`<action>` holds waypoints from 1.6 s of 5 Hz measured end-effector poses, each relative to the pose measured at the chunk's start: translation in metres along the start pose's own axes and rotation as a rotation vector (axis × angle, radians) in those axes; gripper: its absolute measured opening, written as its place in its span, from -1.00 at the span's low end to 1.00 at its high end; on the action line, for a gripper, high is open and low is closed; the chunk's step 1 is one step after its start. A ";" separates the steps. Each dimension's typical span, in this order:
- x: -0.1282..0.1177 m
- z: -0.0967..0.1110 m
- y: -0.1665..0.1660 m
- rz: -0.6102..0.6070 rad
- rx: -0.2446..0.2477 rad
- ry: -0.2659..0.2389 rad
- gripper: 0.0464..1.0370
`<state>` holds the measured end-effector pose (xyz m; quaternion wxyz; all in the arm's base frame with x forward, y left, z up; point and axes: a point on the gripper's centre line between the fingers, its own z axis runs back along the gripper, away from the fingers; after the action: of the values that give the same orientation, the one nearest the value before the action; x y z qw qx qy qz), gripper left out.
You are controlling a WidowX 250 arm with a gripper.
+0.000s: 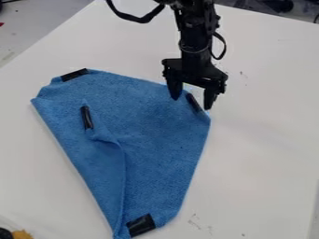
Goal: Mamalona lamba
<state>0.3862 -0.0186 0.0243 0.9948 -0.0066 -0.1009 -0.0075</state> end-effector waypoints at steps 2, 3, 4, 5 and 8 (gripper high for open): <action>0.022 -0.020 0.003 -0.035 -0.073 0.006 0.85; 0.027 -0.021 0.007 -0.039 -0.075 0.002 0.30; 0.024 -0.022 0.008 -0.043 -0.071 0.009 -0.29; 0.020 -0.022 0.011 -0.031 -0.050 0.011 -0.71; 0.007 0.047 0.029 0.106 0.124 -0.100 -0.98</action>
<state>0.3844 0.0112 0.0717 0.9861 0.0494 -0.1503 0.0517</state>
